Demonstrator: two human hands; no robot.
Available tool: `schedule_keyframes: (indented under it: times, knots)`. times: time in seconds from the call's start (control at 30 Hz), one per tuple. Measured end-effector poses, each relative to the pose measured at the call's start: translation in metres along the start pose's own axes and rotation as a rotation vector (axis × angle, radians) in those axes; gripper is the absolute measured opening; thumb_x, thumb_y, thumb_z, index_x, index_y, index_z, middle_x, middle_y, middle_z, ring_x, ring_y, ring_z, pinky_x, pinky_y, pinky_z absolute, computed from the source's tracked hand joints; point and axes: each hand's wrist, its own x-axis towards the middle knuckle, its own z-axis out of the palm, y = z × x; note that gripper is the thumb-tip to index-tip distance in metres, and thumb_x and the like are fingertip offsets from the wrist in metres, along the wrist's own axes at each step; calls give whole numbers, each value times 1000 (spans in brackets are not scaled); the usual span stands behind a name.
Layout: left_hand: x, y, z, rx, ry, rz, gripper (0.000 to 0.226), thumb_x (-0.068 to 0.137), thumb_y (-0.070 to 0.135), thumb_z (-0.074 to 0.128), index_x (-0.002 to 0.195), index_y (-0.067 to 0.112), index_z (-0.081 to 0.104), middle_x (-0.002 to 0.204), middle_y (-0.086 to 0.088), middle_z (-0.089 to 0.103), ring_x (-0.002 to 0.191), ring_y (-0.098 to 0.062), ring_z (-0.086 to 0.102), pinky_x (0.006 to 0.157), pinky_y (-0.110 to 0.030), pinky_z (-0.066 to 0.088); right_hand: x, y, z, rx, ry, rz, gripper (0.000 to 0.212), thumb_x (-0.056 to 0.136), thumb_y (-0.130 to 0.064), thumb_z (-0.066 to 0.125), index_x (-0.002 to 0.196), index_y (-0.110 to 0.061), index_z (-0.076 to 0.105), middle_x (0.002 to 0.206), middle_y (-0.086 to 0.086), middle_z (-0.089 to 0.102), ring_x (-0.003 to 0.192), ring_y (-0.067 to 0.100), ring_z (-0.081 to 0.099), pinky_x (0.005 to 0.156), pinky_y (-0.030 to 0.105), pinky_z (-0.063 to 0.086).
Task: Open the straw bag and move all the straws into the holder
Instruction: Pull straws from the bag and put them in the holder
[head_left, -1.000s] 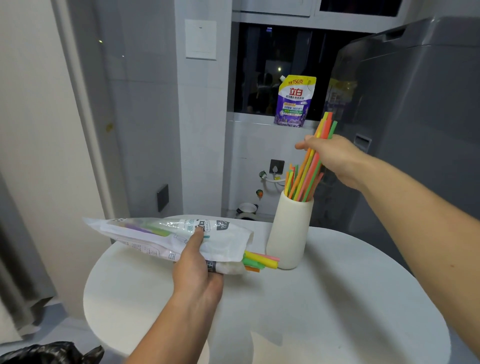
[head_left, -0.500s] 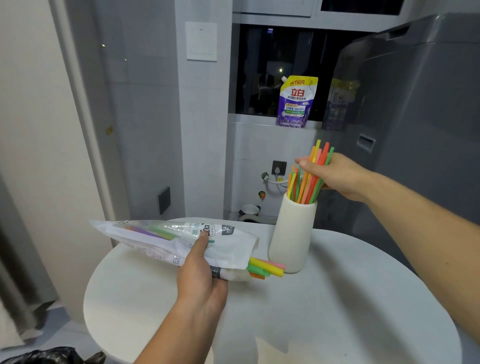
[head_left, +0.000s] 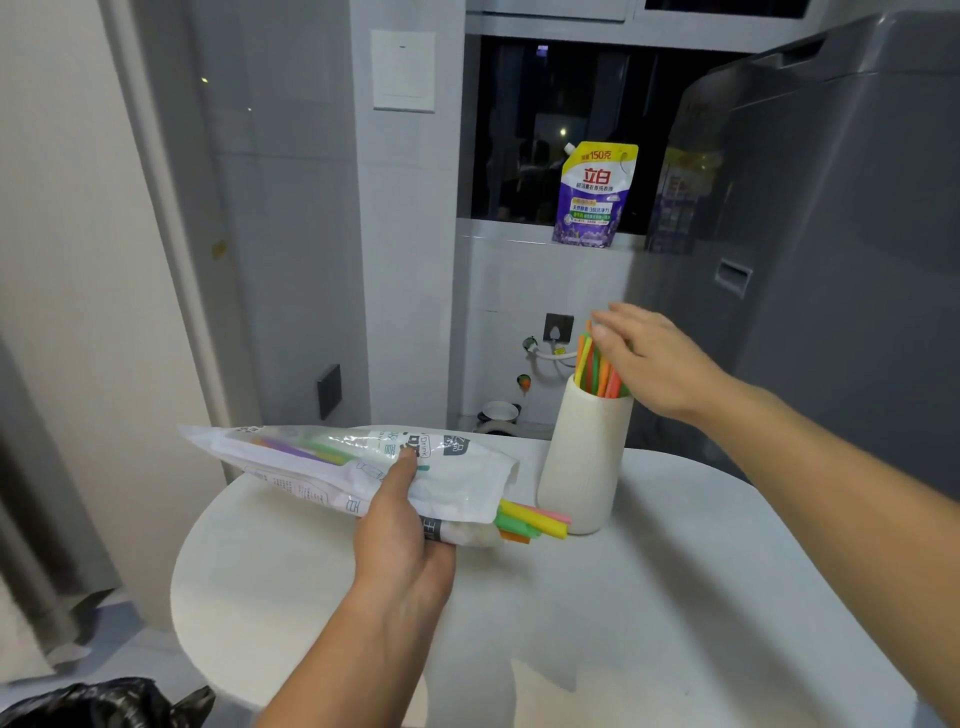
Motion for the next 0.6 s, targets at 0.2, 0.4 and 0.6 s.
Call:
schedule_keyframes:
  times: [0.2,0.4,0.6]
  knots:
    - [-2,2,0,-12,-11,4,44,101,19,67,145,14,62,133,-10,74,122,-27,72,96,-46,60,-28,-23,-15,84,585,-96,41,101,-38,44,136,-17,53,139,5,51,133,21,39,105,32,34]
    - [1,7,2,-43,-14,20,46,100,20,68,145,16,61,133,-9,75,118,-26,74,84,-45,65,-98,-61,26,358,390,-63,36,99,-38,46,67,-22,50,64,-9,48,63,7,45,59,31,33]
    - [1,4,3,-51,-32,35,45,100,22,69,144,13,62,131,-12,75,117,-29,75,104,-52,57,-133,-74,71,510,15,70,34,90,-58,52,87,-26,62,75,-7,63,67,7,54,66,29,47]
